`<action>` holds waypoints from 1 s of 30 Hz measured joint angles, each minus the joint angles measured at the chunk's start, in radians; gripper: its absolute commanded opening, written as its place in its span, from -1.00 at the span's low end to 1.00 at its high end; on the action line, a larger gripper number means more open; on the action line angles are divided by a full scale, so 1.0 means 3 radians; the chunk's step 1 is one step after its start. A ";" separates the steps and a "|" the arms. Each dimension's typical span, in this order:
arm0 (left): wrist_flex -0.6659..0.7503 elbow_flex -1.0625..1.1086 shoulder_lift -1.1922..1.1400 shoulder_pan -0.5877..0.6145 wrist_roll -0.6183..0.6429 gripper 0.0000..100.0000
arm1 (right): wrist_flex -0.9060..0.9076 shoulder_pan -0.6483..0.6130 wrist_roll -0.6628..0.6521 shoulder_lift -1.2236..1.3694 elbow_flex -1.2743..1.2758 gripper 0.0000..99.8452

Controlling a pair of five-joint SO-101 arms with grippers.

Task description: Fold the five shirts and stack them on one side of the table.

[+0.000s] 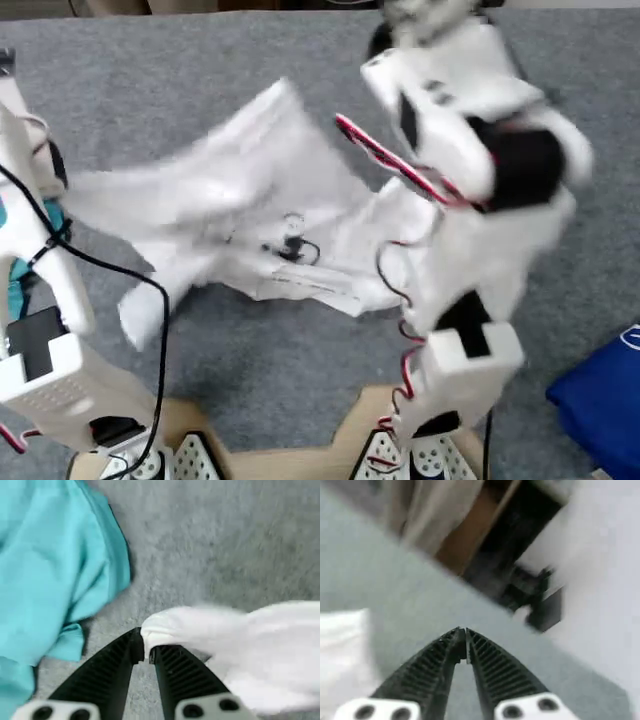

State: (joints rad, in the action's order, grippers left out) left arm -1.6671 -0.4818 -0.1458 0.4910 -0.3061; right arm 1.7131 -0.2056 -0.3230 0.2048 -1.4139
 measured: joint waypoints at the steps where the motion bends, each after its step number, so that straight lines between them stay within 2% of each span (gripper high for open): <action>1: -0.0046 -0.0194 0.0000 -0.0026 -0.0005 -0.96 | -0.0041 0.0061 0.0000 -0.0097 -0.0005 -0.99; 7: -0.0240 -0.1355 -0.0005 -0.0128 -0.0005 -0.96 | -0.0159 0.0230 -0.0026 -0.0348 -0.0061 -0.99; 11: -0.0271 -0.1591 0.0020 -0.0164 -0.0005 -0.96 | -0.0061 0.0133 -0.0041 -0.0322 0.0164 -0.99; 18: -0.0271 -0.1125 0.0020 -0.0174 -0.0005 -0.96 | -0.0041 -0.0235 -0.0041 0.0235 0.1243 -0.99; 24: -0.0271 -0.0675 0.0020 -0.0036 -0.0005 -0.96 | -0.0082 -0.0005 -0.0046 0.0890 0.1519 -0.76; 30: -0.0271 -0.0225 0.0020 0.0020 -0.0005 -0.96 | -0.0087 0.0230 -0.0046 0.1499 0.1524 -0.75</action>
State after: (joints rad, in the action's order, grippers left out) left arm -1.7484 -0.5493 -0.1396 0.4971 -0.3076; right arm 1.6870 -0.1366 -0.3368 0.6544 -0.9567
